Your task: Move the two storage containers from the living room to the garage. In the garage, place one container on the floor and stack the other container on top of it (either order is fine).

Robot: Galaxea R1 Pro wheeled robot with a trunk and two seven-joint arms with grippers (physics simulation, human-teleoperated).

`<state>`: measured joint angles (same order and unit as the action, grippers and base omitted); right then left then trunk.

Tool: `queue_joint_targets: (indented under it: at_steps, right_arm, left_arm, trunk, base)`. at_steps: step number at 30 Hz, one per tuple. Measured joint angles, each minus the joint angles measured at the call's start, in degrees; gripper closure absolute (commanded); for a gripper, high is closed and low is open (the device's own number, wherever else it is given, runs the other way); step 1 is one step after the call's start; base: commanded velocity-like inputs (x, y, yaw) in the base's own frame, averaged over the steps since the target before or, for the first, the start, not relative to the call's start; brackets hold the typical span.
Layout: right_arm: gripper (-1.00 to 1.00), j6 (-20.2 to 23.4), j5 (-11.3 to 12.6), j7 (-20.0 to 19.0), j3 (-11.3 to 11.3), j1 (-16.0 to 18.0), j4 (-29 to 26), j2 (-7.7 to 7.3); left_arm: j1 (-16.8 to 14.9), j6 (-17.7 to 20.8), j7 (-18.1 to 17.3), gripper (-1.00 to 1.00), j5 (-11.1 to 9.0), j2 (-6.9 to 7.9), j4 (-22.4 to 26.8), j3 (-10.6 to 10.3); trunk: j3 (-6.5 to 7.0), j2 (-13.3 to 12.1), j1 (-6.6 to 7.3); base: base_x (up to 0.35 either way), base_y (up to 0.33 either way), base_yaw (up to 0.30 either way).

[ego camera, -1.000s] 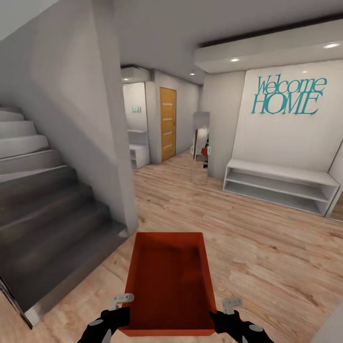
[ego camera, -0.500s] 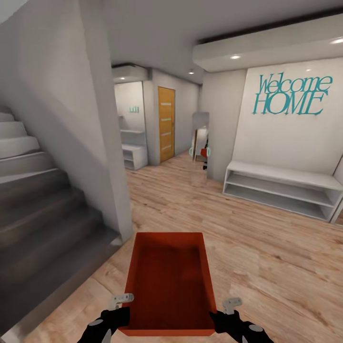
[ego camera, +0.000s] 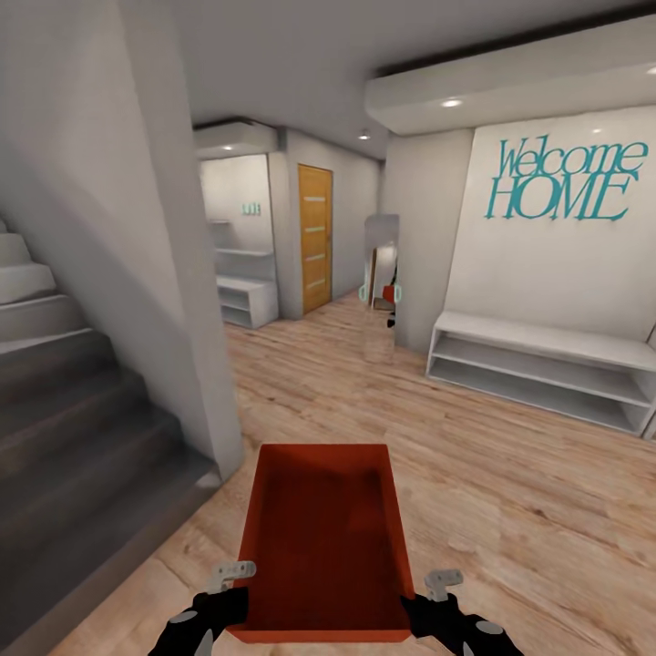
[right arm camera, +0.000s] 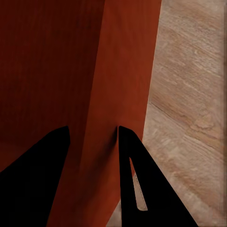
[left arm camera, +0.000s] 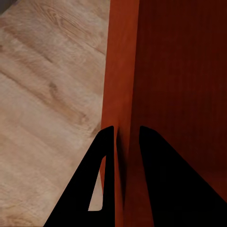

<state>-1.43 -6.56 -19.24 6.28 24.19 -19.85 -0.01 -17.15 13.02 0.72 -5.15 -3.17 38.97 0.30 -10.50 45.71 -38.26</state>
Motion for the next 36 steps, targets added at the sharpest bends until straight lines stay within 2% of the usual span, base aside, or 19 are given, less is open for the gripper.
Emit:
queue_joint_targets:
  at_steps: [26, 36]
  right_arm:
    - [1.0, 0.0, 0.07, 0.0, -0.04, -0.01, -0.02, -0.01]
    - [1.0, 0.0, 0.48, 0.01, -0.39, -0.02, -0.11, -0.16]
  left_arm:
    - [-0.01, -0.1, -0.19, 1.0, 0.2, 0.0, -0.07, 0.12]
    - [0.0, -0.41, -0.19, 1.0, 0.25, -0.13, -0.2, 0.17]
  trunk:
    - [0.0, 0.0, 0.0]
    - [0.0, 0.01, 0.0]
  base:
    - [0.327, -0.104, 0.0]
    - [0.327, -0.011, 0.0]
